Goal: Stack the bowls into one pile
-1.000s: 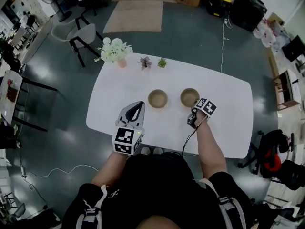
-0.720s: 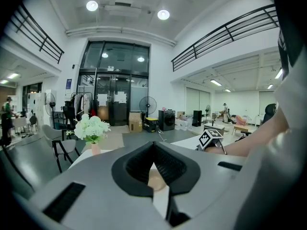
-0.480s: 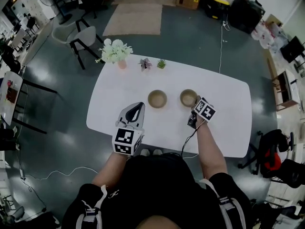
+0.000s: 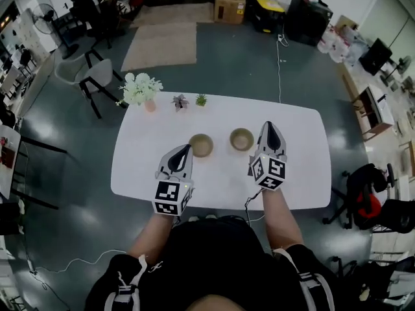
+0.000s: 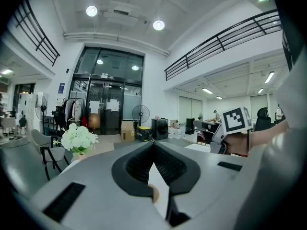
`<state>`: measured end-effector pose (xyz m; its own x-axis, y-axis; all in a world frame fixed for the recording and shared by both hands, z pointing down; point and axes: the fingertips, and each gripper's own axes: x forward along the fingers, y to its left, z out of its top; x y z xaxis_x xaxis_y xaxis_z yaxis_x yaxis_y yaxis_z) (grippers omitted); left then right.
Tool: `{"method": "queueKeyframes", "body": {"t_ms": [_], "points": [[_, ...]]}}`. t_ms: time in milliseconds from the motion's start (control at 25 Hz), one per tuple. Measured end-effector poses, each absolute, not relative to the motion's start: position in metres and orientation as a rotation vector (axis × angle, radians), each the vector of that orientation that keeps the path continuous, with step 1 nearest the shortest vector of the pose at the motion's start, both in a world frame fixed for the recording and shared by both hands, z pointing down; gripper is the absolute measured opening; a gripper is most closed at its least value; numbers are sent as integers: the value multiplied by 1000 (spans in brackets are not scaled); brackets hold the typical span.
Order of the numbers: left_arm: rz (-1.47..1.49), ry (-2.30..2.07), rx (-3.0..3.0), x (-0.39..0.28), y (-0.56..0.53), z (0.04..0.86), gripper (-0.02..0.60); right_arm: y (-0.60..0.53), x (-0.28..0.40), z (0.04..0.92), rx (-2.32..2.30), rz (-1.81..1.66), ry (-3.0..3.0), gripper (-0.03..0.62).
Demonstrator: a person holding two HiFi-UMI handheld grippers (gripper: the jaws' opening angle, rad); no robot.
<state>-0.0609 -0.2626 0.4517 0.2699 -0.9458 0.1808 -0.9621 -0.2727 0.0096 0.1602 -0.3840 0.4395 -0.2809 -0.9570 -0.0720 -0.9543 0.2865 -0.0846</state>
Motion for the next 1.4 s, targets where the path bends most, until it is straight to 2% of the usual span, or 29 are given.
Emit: {"method": "queueKeyframes", "body": {"t_ms": [360,760,1120,1400], "points": [[144,-1774,2480,-39,-265,435,14,-327,156,419,-1827,76,2459,14],[184,-1785,2438,-32,-262,447,14,-331,162,435,-1770,-73,2472,14],[227,-1747,2491,-85,-263,449,14,-320,82,453,-1754,-126,2527,14],[212,-1602,2577,-195,-248,443,14,-298,-26,438,-1865,-114,2427,14]]}}
